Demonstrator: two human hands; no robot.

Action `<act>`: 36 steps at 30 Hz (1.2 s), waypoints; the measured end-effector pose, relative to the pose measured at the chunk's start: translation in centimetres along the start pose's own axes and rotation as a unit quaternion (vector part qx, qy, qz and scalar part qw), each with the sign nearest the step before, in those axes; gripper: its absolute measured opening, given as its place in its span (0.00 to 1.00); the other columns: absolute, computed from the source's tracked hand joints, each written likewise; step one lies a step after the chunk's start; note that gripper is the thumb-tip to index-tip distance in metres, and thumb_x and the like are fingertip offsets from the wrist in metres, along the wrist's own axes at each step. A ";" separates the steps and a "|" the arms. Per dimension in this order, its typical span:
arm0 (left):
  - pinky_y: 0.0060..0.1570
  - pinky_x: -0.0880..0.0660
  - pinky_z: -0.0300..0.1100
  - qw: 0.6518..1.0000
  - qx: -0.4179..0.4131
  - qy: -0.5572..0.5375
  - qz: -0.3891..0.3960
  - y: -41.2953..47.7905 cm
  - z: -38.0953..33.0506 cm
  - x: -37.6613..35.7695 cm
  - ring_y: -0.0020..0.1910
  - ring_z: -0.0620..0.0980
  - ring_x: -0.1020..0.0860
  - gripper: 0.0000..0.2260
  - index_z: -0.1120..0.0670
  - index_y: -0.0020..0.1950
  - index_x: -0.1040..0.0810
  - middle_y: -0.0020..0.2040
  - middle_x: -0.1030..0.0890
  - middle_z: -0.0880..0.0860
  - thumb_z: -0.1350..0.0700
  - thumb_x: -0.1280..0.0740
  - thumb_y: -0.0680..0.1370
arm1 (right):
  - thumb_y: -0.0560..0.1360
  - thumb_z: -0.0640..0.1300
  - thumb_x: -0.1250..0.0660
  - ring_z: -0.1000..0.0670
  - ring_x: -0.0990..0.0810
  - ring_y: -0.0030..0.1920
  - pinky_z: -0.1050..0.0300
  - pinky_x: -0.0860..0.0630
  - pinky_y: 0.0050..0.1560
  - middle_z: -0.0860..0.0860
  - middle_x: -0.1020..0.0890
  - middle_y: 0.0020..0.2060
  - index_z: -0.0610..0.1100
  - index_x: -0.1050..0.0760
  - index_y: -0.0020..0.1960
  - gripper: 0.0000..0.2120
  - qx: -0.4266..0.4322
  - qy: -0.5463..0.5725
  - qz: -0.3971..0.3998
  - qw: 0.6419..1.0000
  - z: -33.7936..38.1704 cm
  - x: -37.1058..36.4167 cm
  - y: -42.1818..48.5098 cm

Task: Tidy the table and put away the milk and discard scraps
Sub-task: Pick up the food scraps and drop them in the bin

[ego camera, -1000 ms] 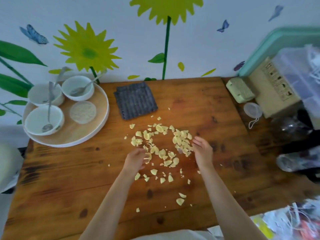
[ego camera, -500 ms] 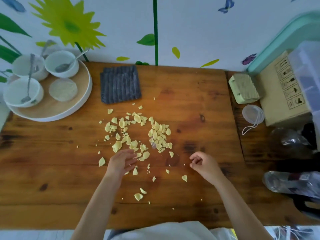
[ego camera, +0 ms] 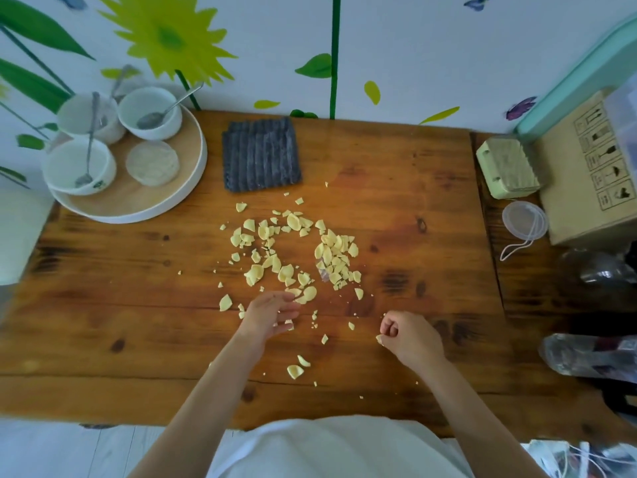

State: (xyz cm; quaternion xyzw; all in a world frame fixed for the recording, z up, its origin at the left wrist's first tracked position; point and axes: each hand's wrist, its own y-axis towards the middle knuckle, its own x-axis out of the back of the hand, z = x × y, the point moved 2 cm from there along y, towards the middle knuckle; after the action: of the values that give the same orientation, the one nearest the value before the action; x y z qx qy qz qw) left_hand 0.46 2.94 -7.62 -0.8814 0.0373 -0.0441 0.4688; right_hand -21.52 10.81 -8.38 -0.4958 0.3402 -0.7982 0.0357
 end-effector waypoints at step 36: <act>0.36 0.24 0.39 0.978 0.042 -0.205 -0.022 -1.0 1.2 2.4 0.35 0.49 0.24 0.10 0.61 0.41 0.23 0.37 0.23 0.55 0.62 0.41 0.79 | 0.75 0.44 0.35 0.55 0.27 0.31 0.63 0.33 0.29 0.53 0.24 0.36 0.40 0.23 0.54 0.11 0.082 0.156 -0.074 0.982 12.3 2.5 6.7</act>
State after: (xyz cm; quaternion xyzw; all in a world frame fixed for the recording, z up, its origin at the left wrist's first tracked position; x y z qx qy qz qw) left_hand 3.03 4.21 -7.33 -0.8519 -0.0810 0.1253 0.5021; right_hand -14.62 -1.59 -6.93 -0.3846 0.2376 -0.8912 -0.0369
